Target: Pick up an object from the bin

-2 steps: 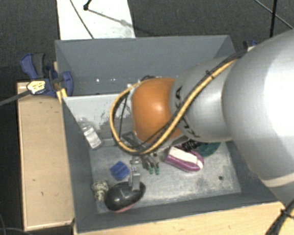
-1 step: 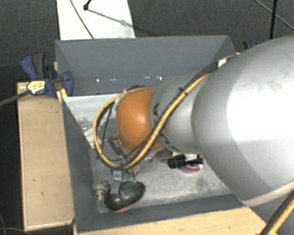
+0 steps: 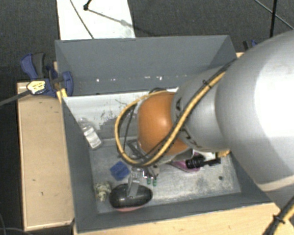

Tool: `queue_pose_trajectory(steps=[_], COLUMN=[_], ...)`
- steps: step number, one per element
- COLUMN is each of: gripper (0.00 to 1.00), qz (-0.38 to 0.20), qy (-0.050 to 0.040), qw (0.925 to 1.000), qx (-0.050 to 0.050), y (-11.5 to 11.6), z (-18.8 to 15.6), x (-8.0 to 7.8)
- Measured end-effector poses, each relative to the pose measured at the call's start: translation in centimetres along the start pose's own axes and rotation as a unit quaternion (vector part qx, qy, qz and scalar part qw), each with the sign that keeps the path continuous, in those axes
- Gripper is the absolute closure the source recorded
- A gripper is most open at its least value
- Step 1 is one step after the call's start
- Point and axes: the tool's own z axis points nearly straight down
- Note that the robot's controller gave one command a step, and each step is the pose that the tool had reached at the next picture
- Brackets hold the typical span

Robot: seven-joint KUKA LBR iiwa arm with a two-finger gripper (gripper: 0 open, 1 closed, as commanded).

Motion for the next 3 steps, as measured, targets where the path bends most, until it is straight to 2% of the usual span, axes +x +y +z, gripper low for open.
queue_pose_trajectory(steps=[1, 2, 3], gripper=[0.00, 1.00, 0.00], qz=[0.013, 0.014, 0.017], qy=[0.0012, 0.0036, 0.0017], qw=[0.9999, 0.9999, 0.9999], qx=[0.003, 0.000, 0.002], y=[1.38, 1.79, 1.49], z=[0.05, -0.36, 0.09], x=[1.82, 1.91, 1.87])
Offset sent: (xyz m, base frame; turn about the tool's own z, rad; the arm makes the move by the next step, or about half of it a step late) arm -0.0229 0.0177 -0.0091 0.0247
